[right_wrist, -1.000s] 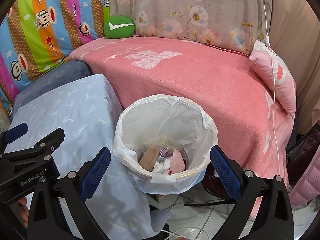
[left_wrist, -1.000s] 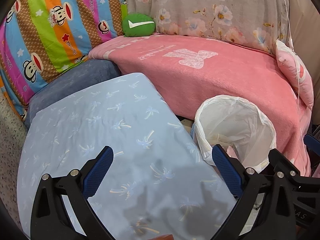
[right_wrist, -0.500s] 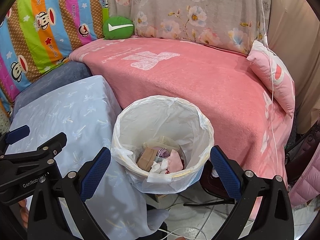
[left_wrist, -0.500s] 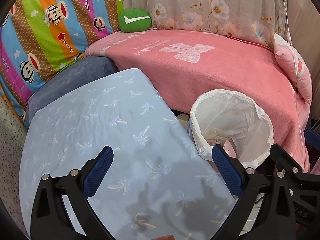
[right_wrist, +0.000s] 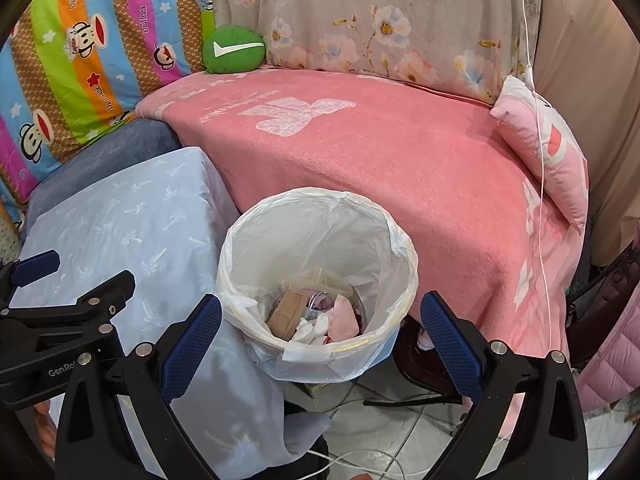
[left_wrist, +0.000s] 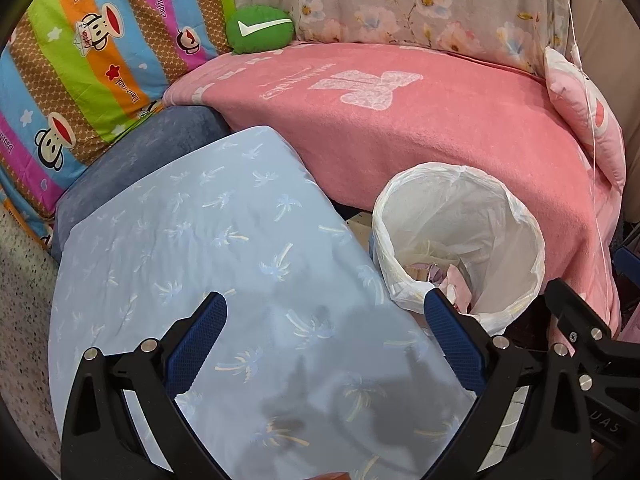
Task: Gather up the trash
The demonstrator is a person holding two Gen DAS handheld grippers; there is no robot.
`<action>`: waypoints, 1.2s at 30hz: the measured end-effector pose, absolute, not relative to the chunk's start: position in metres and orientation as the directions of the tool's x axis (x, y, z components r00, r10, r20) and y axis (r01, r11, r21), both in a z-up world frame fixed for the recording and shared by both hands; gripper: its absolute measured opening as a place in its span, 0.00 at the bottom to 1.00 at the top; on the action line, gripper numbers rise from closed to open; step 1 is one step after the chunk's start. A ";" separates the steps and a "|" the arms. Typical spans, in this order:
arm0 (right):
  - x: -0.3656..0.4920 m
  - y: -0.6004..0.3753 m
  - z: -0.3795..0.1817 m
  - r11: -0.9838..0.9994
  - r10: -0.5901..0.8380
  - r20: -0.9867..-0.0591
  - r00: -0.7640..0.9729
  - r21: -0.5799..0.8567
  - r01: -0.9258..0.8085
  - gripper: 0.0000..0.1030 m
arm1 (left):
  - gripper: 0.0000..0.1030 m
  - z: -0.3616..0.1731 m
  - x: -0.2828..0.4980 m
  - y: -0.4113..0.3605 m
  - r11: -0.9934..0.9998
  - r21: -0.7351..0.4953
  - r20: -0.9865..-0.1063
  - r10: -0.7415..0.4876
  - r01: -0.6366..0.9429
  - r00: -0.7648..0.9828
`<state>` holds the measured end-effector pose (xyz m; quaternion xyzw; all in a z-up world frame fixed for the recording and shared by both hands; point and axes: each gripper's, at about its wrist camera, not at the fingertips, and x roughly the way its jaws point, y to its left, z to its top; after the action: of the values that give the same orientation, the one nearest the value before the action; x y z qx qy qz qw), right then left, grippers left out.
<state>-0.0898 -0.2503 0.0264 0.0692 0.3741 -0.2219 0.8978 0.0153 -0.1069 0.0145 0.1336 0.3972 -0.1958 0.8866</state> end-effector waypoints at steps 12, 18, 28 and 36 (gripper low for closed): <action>-0.086 -0.262 0.022 0.886 -0.352 -0.709 0.611 -0.043 0.461 0.94 | 0.92 0.012 0.019 -0.115 0.890 0.082 -0.768 -0.230 0.448 0.598; -0.086 -0.261 0.021 0.887 -0.351 -0.710 0.611 -0.043 0.459 0.94 | 0.92 0.011 0.019 -0.117 0.888 0.085 -0.768 -0.229 0.451 0.597; -0.085 -0.260 0.021 0.890 -0.349 -0.706 0.617 -0.043 0.454 0.94 | 0.92 0.010 0.021 -0.115 0.894 0.088 -0.766 -0.222 0.440 0.603; -0.085 -0.259 0.022 0.891 -0.347 -0.705 0.619 -0.042 0.452 0.94 | 0.92 0.010 0.021 -0.115 0.893 0.087 -0.765 -0.223 0.441 0.604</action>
<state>-0.0845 -0.2589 0.0216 0.0696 0.3757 -0.2226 0.8969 0.0206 -0.1147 0.0098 0.1346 0.4038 -0.1876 0.8852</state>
